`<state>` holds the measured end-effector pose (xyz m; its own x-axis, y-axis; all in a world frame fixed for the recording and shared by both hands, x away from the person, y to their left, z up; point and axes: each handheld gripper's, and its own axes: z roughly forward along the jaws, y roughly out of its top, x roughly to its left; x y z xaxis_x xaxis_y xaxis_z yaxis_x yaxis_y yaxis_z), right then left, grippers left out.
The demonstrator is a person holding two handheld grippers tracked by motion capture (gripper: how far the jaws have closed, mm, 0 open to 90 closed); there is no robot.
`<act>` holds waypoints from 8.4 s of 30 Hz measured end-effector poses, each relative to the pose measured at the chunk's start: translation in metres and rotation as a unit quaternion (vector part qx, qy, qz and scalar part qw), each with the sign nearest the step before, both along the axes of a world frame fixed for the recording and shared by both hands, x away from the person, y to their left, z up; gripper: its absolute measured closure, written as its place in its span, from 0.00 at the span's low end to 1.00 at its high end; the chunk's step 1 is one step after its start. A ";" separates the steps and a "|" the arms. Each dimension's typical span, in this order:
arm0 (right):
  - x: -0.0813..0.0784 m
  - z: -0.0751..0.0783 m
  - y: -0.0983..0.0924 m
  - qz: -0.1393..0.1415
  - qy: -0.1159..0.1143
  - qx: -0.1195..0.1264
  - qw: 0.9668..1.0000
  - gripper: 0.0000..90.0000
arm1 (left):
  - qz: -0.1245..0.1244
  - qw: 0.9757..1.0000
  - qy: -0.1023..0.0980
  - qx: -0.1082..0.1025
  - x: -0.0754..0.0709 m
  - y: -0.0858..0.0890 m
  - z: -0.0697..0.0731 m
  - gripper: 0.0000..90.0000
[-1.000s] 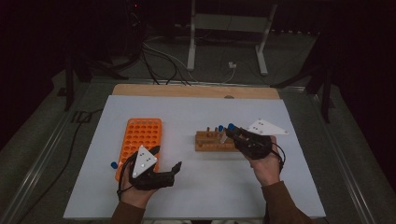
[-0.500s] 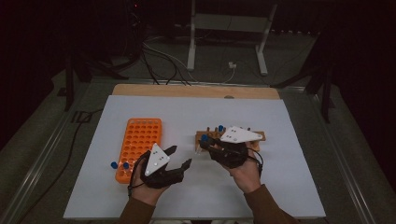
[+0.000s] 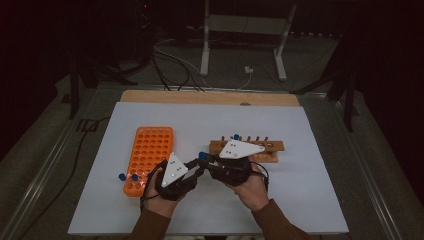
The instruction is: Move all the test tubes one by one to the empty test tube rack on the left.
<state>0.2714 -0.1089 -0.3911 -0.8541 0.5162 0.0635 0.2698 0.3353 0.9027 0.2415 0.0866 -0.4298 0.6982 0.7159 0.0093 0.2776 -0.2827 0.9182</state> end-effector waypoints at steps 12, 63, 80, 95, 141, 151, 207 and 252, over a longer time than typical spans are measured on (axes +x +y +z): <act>0.001 -0.001 -0.010 0.010 0.012 0.020 1.000 0.42 | 0.020 1.000 0.000 -0.002 -0.002 0.013 0.002 0.86; 0.002 -0.007 -0.048 -0.017 0.006 0.048 0.999 0.43 | 0.171 0.985 -0.017 0.000 -0.046 0.113 -0.022 0.86; 0.001 -0.008 -0.050 -0.019 0.004 0.050 0.999 0.43 | 0.171 0.985 -0.011 0.008 -0.047 0.115 -0.027 0.86; -0.001 -0.009 -0.054 -0.022 -0.001 0.055 0.998 0.44 | 0.162 0.986 -0.039 0.019 -0.055 0.114 -0.037 0.86; -0.002 -0.010 -0.054 -0.019 -0.002 0.059 0.998 0.44 | 0.181 0.981 0.056 0.042 -0.038 0.113 -0.060 0.87; -0.002 -0.012 -0.053 -0.020 -0.001 0.056 0.998 0.44 | 0.190 0.978 0.070 0.055 -0.036 0.110 -0.061 0.87; 0.006 -0.019 -0.070 -0.051 0.004 0.047 0.998 0.41 | 0.185 0.982 -0.001 0.031 -0.058 0.099 -0.016 0.42; 0.080 -0.063 -0.075 -0.179 0.033 -0.028 0.983 0.58 | 0.110 0.993 0.040 -0.012 0.000 0.036 -0.002 0.00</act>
